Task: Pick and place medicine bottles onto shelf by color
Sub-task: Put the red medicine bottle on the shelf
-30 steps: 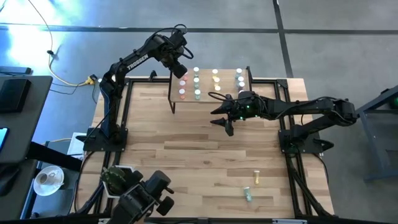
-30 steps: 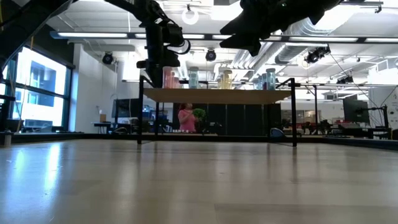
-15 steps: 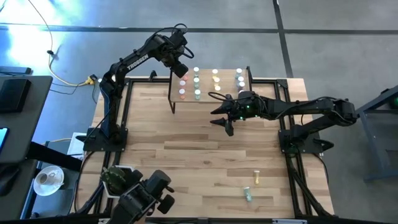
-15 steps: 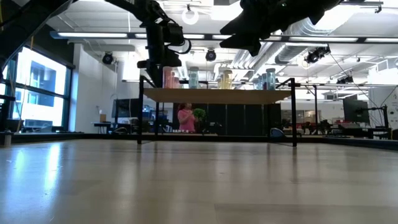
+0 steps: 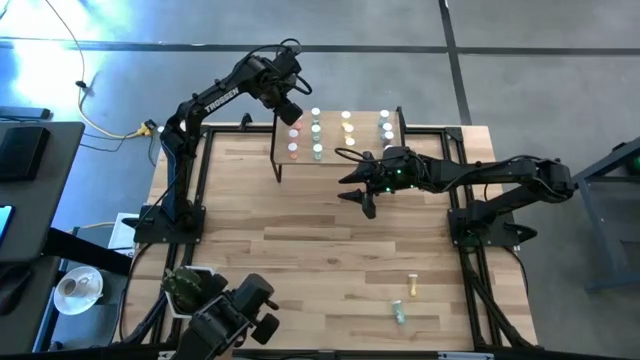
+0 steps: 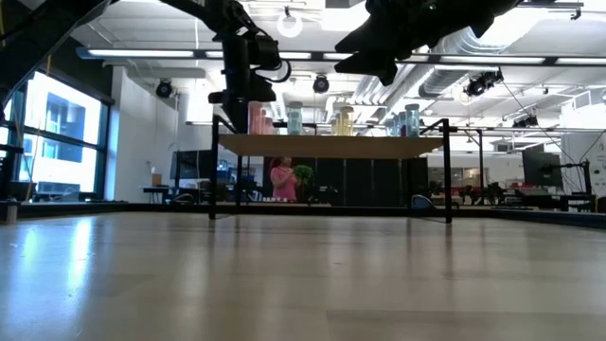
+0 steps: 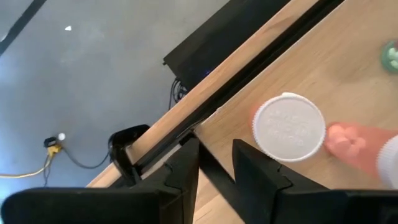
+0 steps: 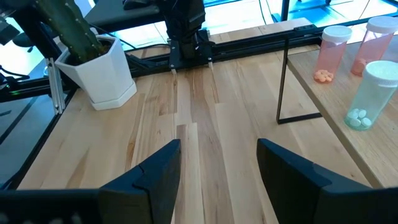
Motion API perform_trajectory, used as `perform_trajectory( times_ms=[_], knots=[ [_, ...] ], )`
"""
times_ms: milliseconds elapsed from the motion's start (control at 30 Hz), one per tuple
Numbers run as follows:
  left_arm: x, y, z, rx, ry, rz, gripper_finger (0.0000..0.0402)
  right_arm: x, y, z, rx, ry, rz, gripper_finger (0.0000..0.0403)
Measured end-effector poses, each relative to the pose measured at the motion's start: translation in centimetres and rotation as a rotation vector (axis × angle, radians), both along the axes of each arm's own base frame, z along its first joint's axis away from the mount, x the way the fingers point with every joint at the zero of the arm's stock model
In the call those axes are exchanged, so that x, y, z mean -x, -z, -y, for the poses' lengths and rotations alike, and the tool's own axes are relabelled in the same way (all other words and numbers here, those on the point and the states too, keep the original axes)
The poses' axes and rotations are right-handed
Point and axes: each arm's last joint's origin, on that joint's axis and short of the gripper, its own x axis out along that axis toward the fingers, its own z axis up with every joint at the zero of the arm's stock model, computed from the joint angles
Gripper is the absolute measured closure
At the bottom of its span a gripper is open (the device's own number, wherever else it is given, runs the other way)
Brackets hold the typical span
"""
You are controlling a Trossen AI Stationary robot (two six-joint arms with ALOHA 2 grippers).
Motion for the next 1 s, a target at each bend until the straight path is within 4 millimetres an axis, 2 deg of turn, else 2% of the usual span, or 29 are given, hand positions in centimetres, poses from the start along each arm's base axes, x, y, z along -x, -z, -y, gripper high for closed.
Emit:
perform_trajectory(
  times_ms=[300,700,1000],
  knots=[
    [0.3,-0.3,0.3,-0.012,-0.002,-0.042,0.0300,0.0,0.0,0.0,0.000,0.000,0.000,0.0202],
    [1.0,-1.9,0.9,-0.054,0.009,-0.030,0.0242,0.0,0.0,0.0,0.000,0.000,0.000,0.0202],
    [1.6,-3.3,1.5,-0.097,0.075,-0.051,0.0242,-0.3,-0.9,0.1,0.046,-0.001,0.101,0.0202]
  ],
)
